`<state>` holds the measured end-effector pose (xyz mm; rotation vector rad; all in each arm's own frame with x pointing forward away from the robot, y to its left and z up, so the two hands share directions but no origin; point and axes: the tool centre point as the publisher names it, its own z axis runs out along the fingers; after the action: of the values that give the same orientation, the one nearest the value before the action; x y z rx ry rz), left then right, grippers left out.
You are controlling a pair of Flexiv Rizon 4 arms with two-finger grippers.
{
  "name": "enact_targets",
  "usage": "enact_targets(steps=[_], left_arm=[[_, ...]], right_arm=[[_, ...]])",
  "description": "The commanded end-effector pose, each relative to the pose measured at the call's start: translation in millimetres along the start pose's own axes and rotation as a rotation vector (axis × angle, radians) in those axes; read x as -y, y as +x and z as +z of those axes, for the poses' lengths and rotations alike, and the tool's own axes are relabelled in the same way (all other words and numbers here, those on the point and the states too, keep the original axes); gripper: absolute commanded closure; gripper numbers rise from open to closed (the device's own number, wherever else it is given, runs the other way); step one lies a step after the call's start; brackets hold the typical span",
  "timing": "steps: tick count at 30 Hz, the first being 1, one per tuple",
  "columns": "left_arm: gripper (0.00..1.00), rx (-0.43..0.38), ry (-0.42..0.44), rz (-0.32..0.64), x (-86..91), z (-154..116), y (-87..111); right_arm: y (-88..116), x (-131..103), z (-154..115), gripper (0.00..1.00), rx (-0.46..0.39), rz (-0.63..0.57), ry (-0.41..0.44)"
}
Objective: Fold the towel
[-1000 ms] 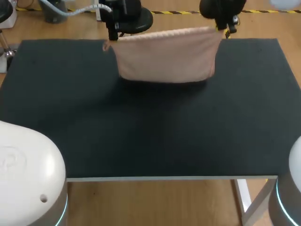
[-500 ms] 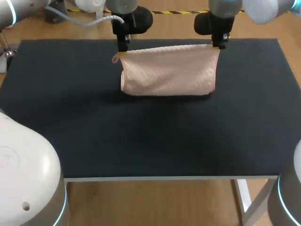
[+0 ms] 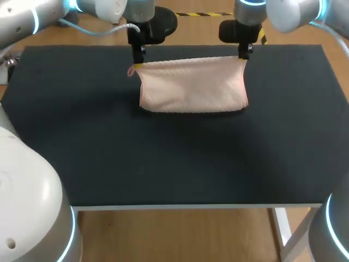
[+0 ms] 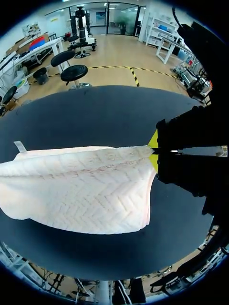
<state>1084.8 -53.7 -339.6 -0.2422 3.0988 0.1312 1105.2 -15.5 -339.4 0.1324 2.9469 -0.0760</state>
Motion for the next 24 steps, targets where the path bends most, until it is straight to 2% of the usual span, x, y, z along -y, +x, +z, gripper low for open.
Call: enact_targets(steps=[1,3,4,5,6,10,17,19,23,24], left_arm=[[1.00,-0.091,-0.018,0.022,6.8,13,-6.5],[1.00,-0.103,-0.024,0.030,9.4,16,-4.9],[0.87,-0.111,-0.022,0.037,10.3,17,-3.9],[0.50,-0.117,-0.017,0.043,10.5,17,-3.4],[0.00,-0.123,-0.013,0.050,10.6,18,-2.8],[0.00,-0.090,0.010,0.111,8.9,12,6.1],[0.00,-0.091,0.134,0.188,-1.8,-9,26.5],[0.00,-0.072,0.224,0.199,-7.4,-19,33.0],[0.00,0.003,0.494,0.153,-30.4,-40,46.8],[0.00,0.017,0.520,0.144,-35.5,-44,49.7]], right_arm=[[-10,-6,25,1.00,-0.067,0.006,0.016],[-10,-6,33,1.00,-0.081,0.016,0.020],[-10,-6,34,0.98,-0.082,0.019,0.022],[-10,-6,34,0.58,-0.090,0.023,0.022],[-10,-6,34,0.00,-0.091,0.028,0.024],[-10,-1,26,0.00,-0.059,0.028,0.018],[-7,14,-3,0.00,0.021,0.023,0.032],[-7,19,-13,0.00,0.040,0.018,0.038],[-9,27,-31,0.00,0.079,0.016,0.038],[-9,28,-35,0.00,0.085,0.017,0.037]])
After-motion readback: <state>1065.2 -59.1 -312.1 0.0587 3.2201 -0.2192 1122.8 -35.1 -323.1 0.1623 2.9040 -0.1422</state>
